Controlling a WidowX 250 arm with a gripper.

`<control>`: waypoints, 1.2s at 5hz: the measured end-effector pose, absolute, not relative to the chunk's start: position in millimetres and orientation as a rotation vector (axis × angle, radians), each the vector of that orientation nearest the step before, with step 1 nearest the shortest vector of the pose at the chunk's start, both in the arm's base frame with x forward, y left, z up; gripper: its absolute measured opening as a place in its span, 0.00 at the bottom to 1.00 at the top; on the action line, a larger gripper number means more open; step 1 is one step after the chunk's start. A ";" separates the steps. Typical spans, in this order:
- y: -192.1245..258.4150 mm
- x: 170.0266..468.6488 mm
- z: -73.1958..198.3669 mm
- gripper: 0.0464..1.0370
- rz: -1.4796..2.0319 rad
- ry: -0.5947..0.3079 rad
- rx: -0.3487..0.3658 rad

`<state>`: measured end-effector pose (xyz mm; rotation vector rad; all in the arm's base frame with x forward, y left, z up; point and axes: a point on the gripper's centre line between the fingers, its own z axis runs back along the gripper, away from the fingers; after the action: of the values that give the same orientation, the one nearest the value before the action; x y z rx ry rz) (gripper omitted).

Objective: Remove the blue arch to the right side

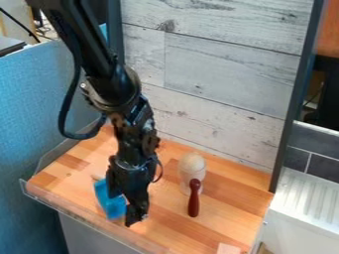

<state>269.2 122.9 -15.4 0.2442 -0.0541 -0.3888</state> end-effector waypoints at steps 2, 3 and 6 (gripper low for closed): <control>127.7 266.3 -17.7 0.30 -0.331 -0.034 0.267; 133.9 269.2 -18.1 0.11 -0.295 -0.006 0.286; 131.5 286.7 -6.9 0.08 -0.215 -0.017 0.230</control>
<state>286.7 131.5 -6.9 0.2302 -0.0172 -0.2152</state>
